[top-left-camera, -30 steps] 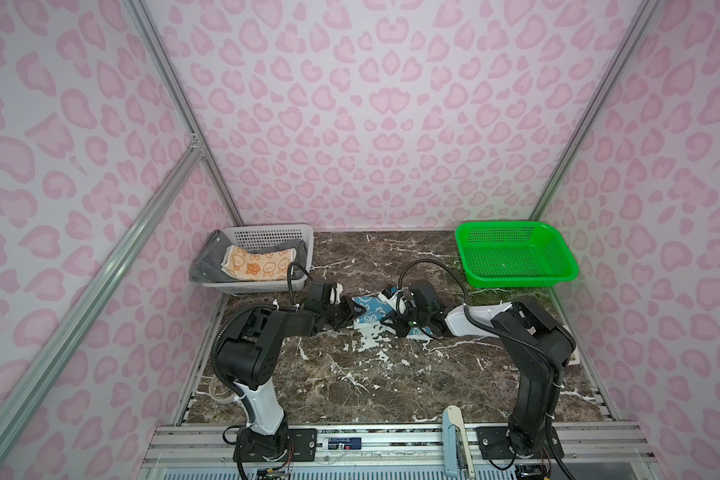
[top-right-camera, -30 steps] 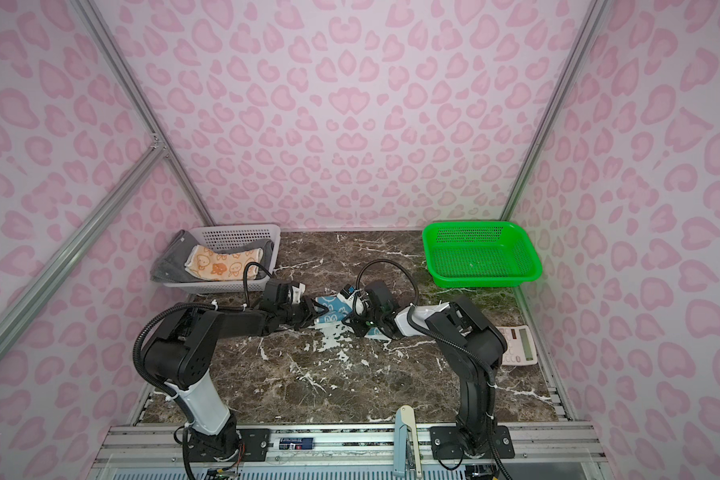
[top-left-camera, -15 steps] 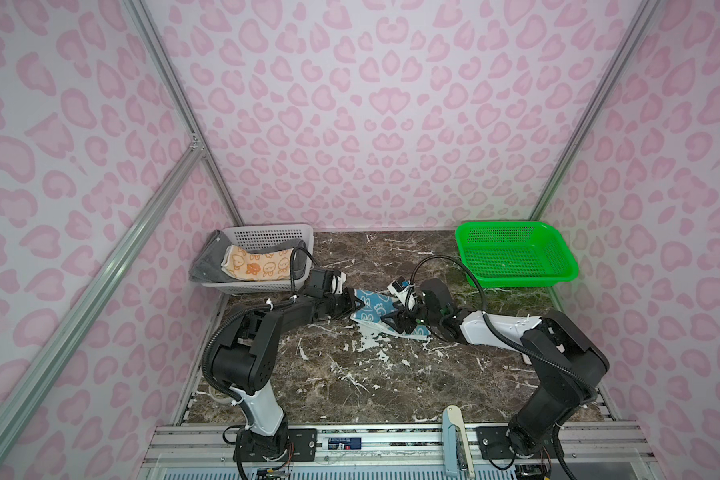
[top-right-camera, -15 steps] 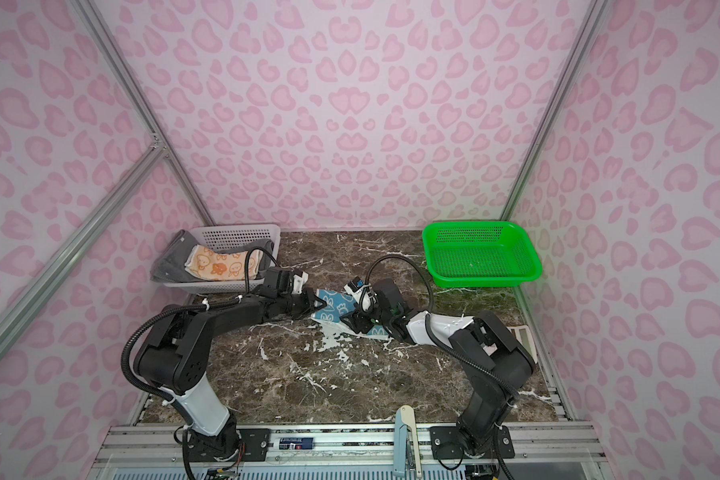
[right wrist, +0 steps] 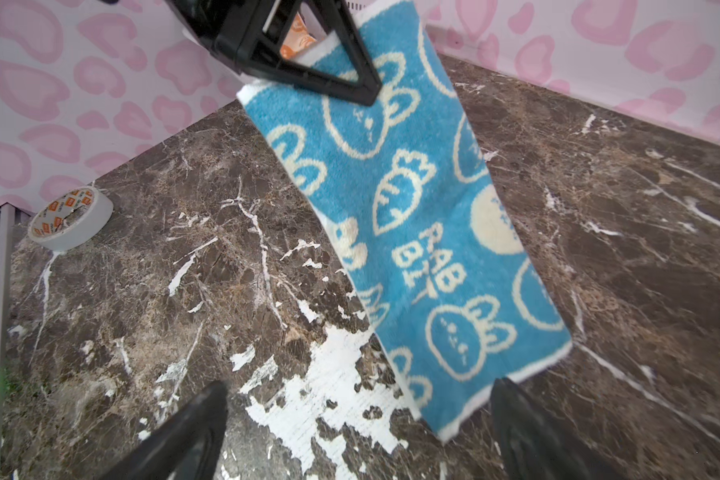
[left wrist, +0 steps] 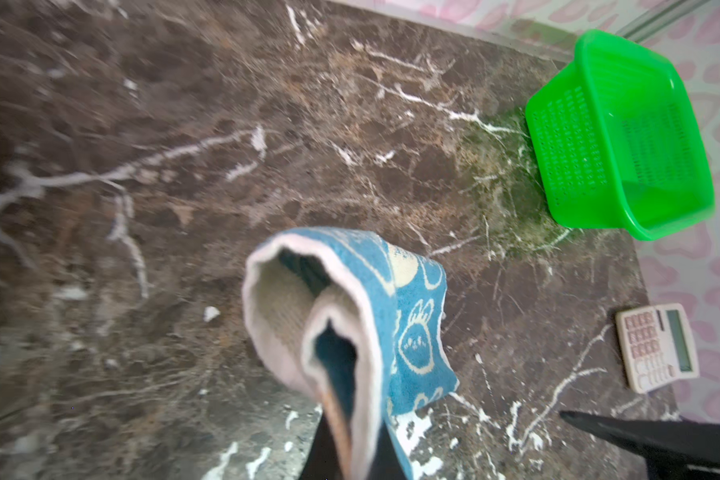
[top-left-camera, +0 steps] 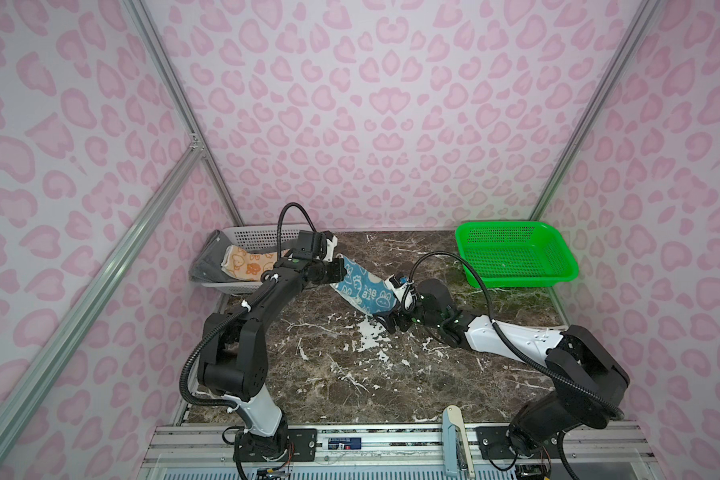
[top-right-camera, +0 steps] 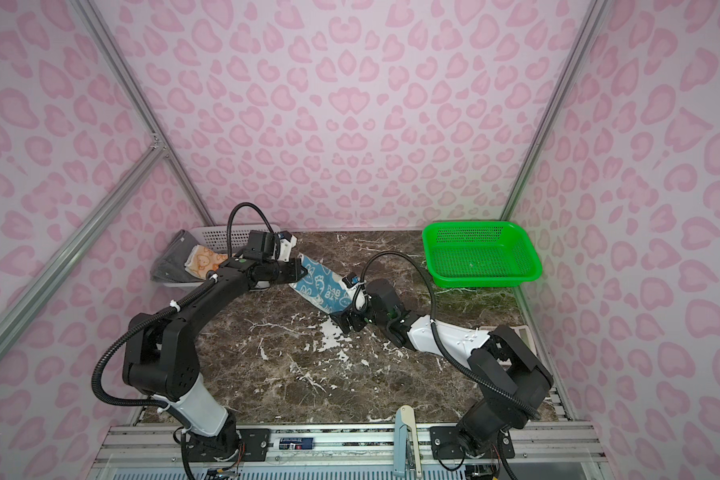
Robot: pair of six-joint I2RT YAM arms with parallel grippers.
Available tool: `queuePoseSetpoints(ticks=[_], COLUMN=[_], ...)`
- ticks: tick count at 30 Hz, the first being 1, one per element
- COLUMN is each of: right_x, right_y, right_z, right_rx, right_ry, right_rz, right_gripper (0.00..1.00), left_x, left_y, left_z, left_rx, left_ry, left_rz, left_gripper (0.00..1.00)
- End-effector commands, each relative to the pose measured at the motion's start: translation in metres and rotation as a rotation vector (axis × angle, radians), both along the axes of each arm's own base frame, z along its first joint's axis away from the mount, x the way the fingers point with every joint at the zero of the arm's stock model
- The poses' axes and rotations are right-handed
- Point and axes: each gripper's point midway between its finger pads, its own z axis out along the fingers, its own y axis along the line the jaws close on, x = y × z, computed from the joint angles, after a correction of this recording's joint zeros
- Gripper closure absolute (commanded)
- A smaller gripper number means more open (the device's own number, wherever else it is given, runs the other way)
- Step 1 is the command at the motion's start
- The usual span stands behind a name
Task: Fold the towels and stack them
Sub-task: 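Lift the folded blue towel with the left gripper toward the white basket while right releases, then lower the blue towel onto the towels in the white basket with the left gripper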
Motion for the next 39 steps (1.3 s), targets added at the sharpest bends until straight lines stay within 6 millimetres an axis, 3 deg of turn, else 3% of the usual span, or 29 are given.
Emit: queuePoseSetpoints(ticks=[1, 11, 24, 33, 39], right_x=[-0.001, -0.003, -0.001, 0.003, 0.006], right_y=[0.003, 0.016, 0.024, 0.027, 0.029], right_z=[-0.006, -0.009, -0.015, -0.022, -0.025], right_rx=[-0.035, -0.045, -0.053, -0.061, -0.069], right_ry=[0.002, 0.017, 0.038, 0.053, 0.061], right_rz=[0.001, 0.037, 0.055, 0.049, 0.047], right_gripper=[0.02, 0.01, 0.02, 0.01, 0.01], left_x=[0.014, 0.054, 0.062, 0.081, 0.092], left_y=[0.028, 0.111, 0.214, 0.264, 0.285], left_z=[0.018, 0.031, 0.013, -0.004, -0.012], left_rx=[0.086, 0.218, 0.399, 0.513, 0.563], left_ry=[-0.063, -0.132, -0.095, -0.062, -0.049], left_rz=[0.018, 0.161, 0.367, 0.452, 0.479], left_gripper=[0.96, 0.96, 0.96, 0.97, 0.96])
